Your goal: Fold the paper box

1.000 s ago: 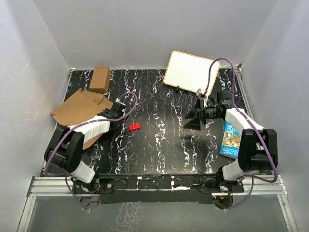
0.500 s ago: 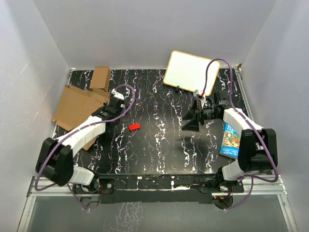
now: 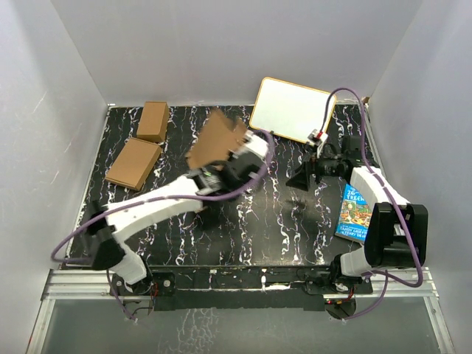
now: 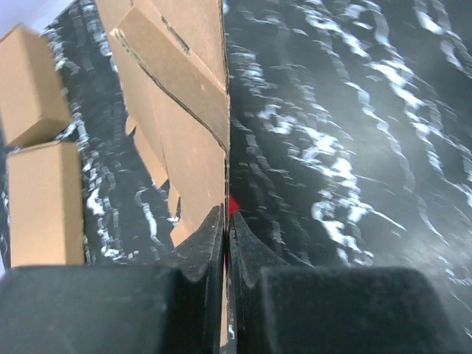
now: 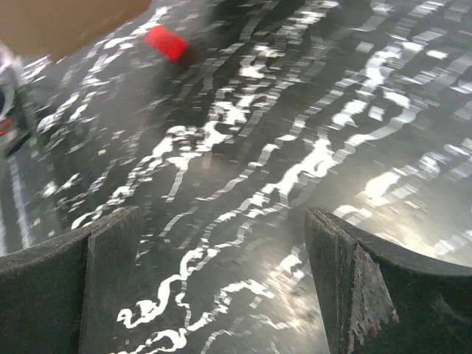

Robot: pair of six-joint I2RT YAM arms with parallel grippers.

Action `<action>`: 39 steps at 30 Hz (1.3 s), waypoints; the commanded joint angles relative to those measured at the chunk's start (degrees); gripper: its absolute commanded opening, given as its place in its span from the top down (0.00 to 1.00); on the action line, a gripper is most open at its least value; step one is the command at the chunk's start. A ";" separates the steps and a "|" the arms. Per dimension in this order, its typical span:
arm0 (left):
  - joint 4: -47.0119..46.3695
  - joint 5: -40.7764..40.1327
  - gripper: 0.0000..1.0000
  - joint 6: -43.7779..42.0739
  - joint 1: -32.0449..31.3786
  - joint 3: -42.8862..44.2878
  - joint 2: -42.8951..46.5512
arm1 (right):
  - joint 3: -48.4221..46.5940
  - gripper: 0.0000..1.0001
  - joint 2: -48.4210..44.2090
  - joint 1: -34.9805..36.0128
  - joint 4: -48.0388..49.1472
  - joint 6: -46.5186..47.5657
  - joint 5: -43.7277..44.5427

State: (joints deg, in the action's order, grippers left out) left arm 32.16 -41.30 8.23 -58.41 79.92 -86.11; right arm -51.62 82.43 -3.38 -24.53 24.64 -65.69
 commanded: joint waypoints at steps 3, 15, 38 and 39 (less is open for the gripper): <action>5.73 -4.38 1.00 -0.88 -13.08 11.08 -16.33 | -0.22 0.02 -3.12 -7.60 11.78 -11.24 14.35; -7.32 18.98 0.08 5.63 -14.94 5.36 -15.30 | 0.09 0.02 -2.02 -10.86 12.37 -12.69 13.95; -46.31 36.47 0.03 19.03 14.68 -43.56 26.31 | 3.98 0.01 1.21 -10.86 15.29 -10.80 -8.01; -46.17 37.31 0.03 19.42 16.19 -43.89 26.56 | 3.93 0.02 1.30 -10.86 15.11 -10.50 -8.19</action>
State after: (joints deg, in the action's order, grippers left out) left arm -11.33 -3.53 26.72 -46.48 37.47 -62.41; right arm -44.97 83.66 -14.00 -10.50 10.74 -70.76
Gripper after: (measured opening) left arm 0.970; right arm 0.985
